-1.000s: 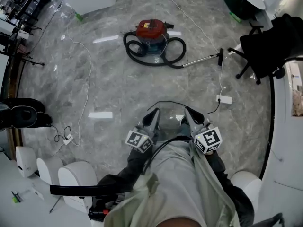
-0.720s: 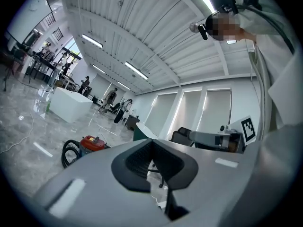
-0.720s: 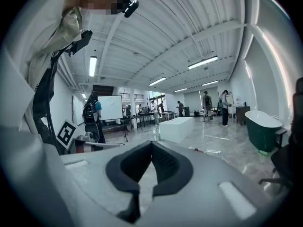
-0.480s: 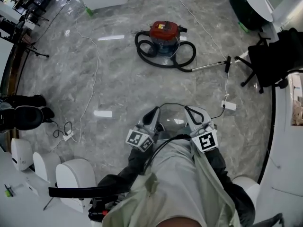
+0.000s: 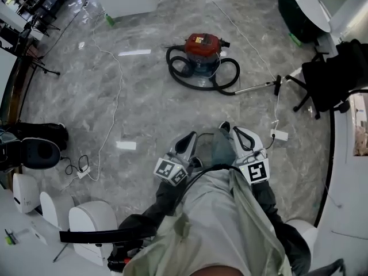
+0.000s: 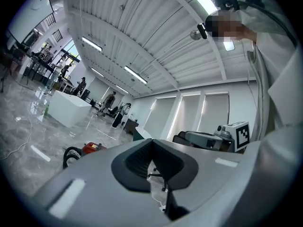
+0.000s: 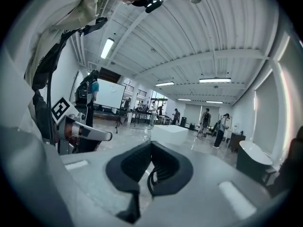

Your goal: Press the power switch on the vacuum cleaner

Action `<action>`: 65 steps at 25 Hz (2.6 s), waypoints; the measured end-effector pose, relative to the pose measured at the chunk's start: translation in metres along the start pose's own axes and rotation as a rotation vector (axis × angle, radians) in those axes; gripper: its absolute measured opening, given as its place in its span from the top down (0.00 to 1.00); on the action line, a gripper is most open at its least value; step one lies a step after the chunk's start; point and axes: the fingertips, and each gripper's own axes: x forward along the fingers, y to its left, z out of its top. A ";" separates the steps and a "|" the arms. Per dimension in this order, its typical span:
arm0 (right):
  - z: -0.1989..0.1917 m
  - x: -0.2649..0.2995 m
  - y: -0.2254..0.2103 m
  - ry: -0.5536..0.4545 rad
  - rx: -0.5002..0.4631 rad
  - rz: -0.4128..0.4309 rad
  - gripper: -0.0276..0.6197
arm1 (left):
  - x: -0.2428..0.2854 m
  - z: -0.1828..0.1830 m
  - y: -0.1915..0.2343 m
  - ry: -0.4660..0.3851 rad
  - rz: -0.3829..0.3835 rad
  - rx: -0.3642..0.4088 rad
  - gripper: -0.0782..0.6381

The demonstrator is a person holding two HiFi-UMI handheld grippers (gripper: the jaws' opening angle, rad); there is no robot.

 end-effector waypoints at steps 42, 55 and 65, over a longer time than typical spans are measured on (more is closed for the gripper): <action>-0.139 0.401 -0.353 0.410 0.375 -0.052 0.95 | 0.455 0.085 0.324 0.161 0.059 -0.066 0.88; -0.147 0.451 -0.315 0.547 0.446 -0.159 0.95 | 0.499 0.097 0.475 0.318 0.007 0.046 0.88; -0.218 0.516 -0.315 0.594 0.404 -0.059 0.95 | 0.529 -0.013 0.532 0.396 0.077 0.106 0.88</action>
